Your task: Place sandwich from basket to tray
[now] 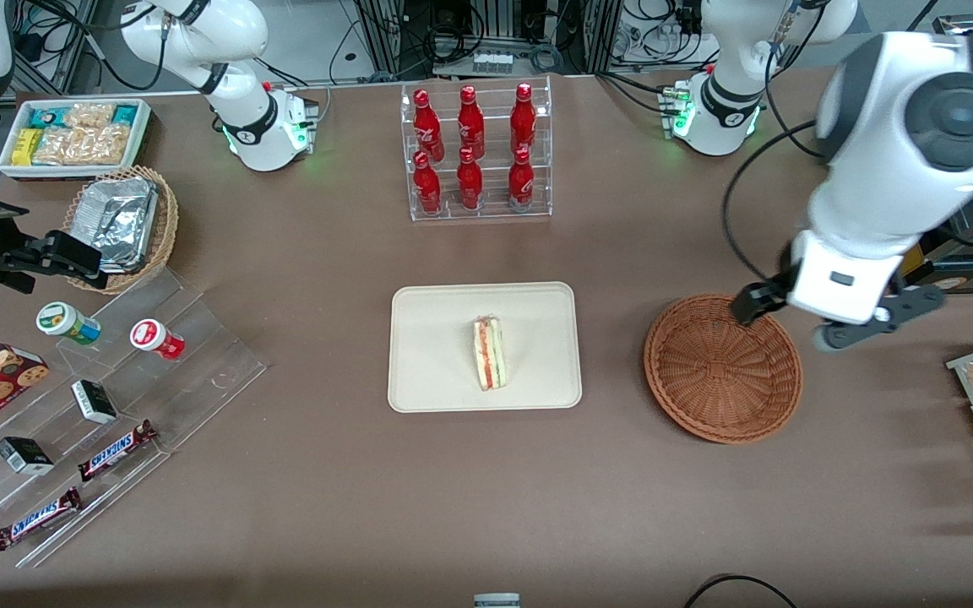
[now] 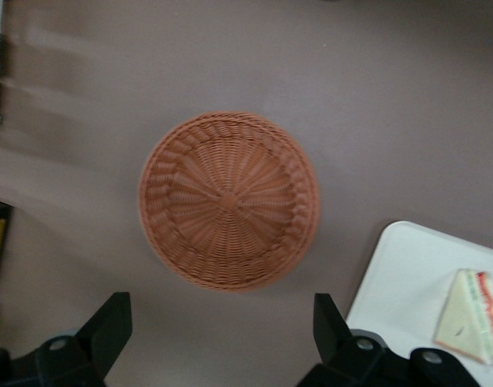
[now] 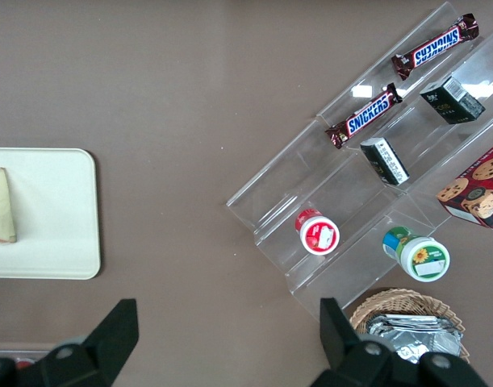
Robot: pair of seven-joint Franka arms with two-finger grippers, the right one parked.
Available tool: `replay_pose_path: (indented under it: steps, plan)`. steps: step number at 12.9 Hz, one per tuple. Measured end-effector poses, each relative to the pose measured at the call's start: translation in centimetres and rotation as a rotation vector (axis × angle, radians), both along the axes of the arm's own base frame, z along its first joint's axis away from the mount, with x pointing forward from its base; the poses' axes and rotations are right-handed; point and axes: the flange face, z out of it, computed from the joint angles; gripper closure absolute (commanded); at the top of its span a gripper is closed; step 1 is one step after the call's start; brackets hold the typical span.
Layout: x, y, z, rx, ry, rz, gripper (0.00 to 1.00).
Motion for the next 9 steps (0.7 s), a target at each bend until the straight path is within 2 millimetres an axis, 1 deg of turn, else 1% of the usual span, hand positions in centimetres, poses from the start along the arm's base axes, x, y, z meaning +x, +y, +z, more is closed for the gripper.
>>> replay_pose_path:
  steps: [3,4,5,7,8,9]
  plan:
    - [-1.2,6.3,1.0,-0.056,0.076,-0.201,0.01]
    - [-1.6,7.5,1.3,-0.064,0.085,-0.238,0.01]
    - [-1.9,7.8,1.5,-0.067,0.089,-0.256,0.01]
    - [-2.1,7.6,1.5,-0.067,0.092,-0.267,0.01]
    - [-2.1,7.9,1.4,-0.071,0.093,-0.260,0.01]
    - [-2.0,8.7,1.5,-0.085,0.091,-0.244,0.01]
